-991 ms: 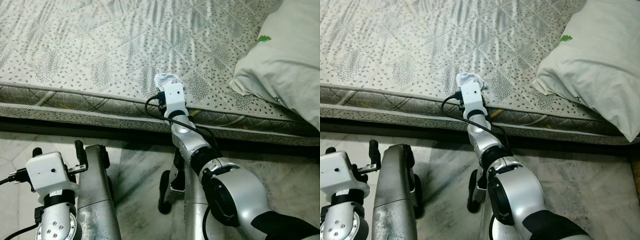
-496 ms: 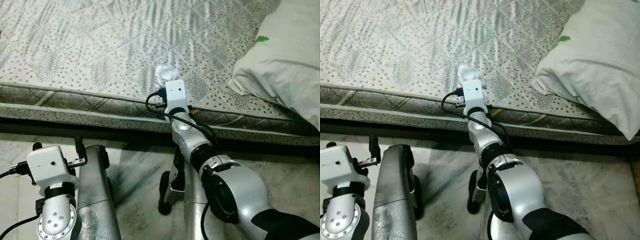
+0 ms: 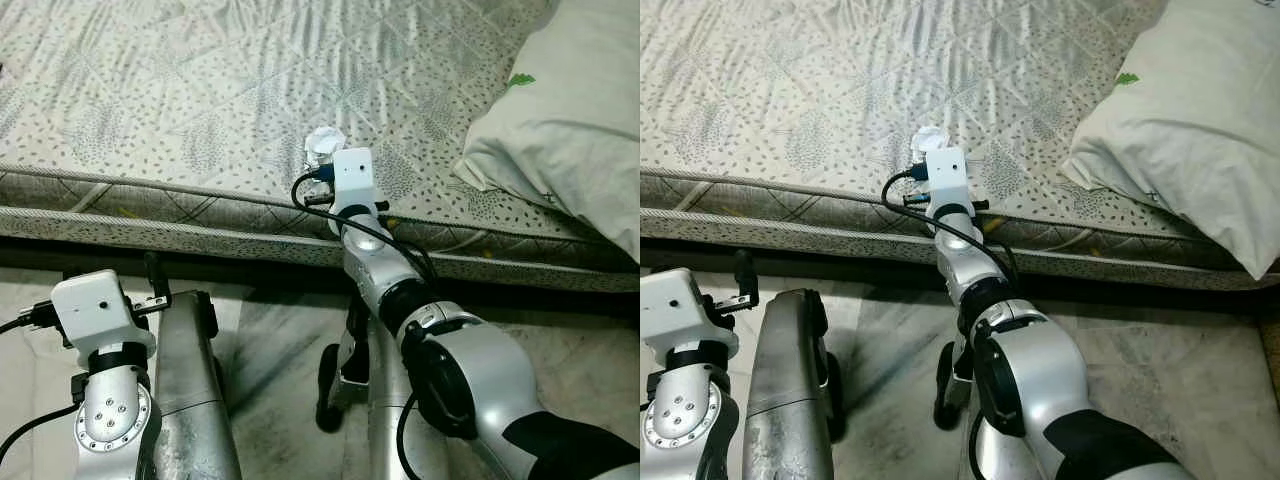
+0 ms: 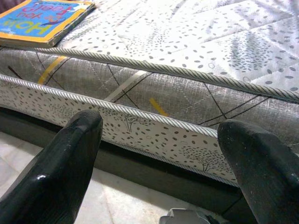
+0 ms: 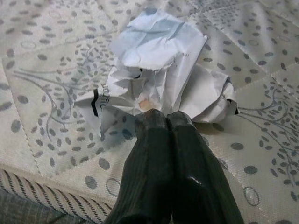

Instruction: Clean up the room

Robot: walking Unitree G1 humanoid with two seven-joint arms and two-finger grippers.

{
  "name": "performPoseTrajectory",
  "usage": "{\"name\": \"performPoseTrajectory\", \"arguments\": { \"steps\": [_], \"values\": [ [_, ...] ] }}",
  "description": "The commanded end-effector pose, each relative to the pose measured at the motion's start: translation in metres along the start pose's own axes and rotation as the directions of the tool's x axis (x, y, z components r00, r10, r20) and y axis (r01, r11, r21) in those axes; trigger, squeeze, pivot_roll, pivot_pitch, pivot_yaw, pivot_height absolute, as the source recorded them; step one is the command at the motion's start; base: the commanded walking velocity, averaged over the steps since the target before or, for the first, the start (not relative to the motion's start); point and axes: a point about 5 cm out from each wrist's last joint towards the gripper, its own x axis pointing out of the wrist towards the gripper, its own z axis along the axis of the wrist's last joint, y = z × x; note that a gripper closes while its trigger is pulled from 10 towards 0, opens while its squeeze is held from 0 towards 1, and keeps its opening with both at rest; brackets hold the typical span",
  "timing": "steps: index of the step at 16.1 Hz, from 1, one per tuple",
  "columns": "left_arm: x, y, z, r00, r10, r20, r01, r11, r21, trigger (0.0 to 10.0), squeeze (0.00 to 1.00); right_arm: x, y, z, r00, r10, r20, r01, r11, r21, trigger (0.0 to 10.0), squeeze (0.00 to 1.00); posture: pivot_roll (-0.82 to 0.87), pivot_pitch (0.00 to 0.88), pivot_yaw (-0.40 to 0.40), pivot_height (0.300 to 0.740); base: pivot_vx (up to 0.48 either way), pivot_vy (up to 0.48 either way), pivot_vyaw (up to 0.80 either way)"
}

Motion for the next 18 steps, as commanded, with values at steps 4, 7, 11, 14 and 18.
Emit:
{"name": "performPoseTrajectory", "arguments": {
  "steps": [4,7,11,14,18],
  "values": [
    [-0.009,0.002,-0.008,0.999,0.004,-0.035,-0.004,1.0,0.002,10.0,0.0,0.003,-0.001,0.014,0.997,0.037,0.061,-0.043,0.992,0.114,10.0,1.0,0.22,0.282,-0.113,0.532,0.0,0.0,0.0],
    [-0.005,-0.001,-0.009,0.999,-0.007,-0.045,0.006,1.0,-0.027,10.0,0.0,0.001,0.004,0.012,0.988,0.126,0.094,-0.141,0.974,0.179,10.0,1.0,0.2,0.279,-0.098,0.532,0.0,0.0,0.0],
    [-0.01,-0.013,-0.006,0.995,-0.094,-0.038,0.092,0.994,-0.051,10.0,0.0,-0.006,0.003,-0.005,0.982,0.171,0.084,-0.183,0.969,0.168,10.0,1.0,0.2,0.316,-0.084,0.532,0.0,0.0,0.0],
    [-0.015,-0.01,-0.007,0.994,-0.098,-0.048,0.096,0.994,-0.05,10.0,0.0,-0.006,0.007,-0.003,0.977,0.189,0.097,-0.202,0.968,0.149,10.0,0.67,0.2,0.336,-0.085,0.532,0.381,0.0,0.0],
    [-0.022,-0.01,-0.007,0.994,-0.089,-0.056,0.086,0.995,-0.059,10.0,0.0,-0.005,0.01,0.003,0.972,0.204,0.119,-0.221,0.963,0.153,10.0,0.01,0.21,0.357,-0.088,0.532,0.248,0.0,0.0]
  ]
}}
